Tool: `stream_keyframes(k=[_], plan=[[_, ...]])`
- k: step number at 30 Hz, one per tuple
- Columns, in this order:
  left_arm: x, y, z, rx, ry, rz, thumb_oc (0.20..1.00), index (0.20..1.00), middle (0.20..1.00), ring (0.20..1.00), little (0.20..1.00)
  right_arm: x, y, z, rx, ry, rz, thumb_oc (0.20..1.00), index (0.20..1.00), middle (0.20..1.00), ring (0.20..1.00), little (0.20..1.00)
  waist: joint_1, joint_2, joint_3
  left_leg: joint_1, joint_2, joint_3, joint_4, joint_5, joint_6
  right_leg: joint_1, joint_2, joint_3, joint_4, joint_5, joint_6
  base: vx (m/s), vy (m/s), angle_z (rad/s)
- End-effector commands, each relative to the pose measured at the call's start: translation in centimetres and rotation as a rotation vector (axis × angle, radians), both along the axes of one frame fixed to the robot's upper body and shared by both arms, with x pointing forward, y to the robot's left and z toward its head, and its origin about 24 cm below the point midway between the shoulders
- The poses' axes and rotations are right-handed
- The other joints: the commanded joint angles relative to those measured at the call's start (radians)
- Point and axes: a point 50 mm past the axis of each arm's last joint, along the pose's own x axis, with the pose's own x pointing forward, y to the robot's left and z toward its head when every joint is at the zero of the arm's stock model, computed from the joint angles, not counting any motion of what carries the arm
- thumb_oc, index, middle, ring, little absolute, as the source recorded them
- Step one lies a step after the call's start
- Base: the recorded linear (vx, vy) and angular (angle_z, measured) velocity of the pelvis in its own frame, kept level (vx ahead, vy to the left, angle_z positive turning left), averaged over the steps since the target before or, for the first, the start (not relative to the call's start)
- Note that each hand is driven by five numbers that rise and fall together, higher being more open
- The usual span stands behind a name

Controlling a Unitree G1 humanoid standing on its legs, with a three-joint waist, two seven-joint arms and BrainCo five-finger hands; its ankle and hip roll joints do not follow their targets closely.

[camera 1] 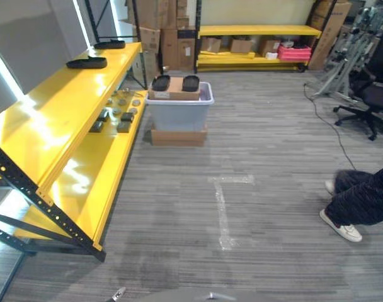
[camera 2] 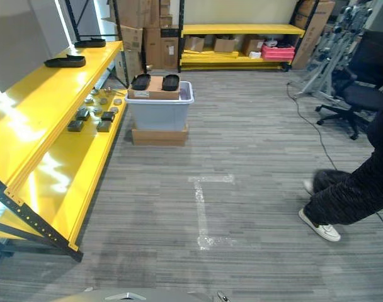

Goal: Move parts from the plastic box to the shelf.

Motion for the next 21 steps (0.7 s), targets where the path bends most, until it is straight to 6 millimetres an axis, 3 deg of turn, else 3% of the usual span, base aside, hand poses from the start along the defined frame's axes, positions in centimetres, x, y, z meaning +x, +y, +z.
stream_keyframes(k=[1, 11, 21], plan=[[3.3, 0.8, 0.7, 0.028, -0.072, -0.053, 1.0, 1.0, 1.0, 1.0, 1.0, 1.9, -2.2, 0.8, -0.036, -0.04, -0.037, 1.0, 1.0, 1.0, 1.0, 1.0, -0.015, 0.005, 0.058, 0.114, 0.076, 0.025, -0.042, 0.094, -0.111, 0.169, -0.065, 0.019, -0.195, 0.134, 0.098, 0.0, 0.0, 0.0], [3.7, 0.0, 0.5, 0.022, -0.074, -0.075, 1.0, 1.0, 1.0, 1.0, 1.0, 1.9, -2.6, 1.0, -0.069, -0.022, 0.025, 1.0, 1.0, 1.0, 1.0, 1.0, -0.017, 0.009, 0.051, 0.119, 0.081, 0.024, -0.07, 0.094, -0.113, 0.174, -0.058, 0.007, -0.213, 0.134, 0.097, -0.03, -0.011, 0.02], [4.1, 0.3, 0.7, 0.053, -0.096, -0.115, 1.0, 1.0, 1.0, 1.0, 1.0, 0.5, -2.8, 0.8, -0.057, -0.022, -0.147, 1.0, 1.0, 1.0, 1.0, 1.0, -0.014, 0.009, 0.04, 0.134, 0.084, 0.019, -0.113, 0.102, -0.116, 0.192, -0.054, -0.019, -0.236, 0.137, 0.098, -0.04, -0.01, 0.02]])
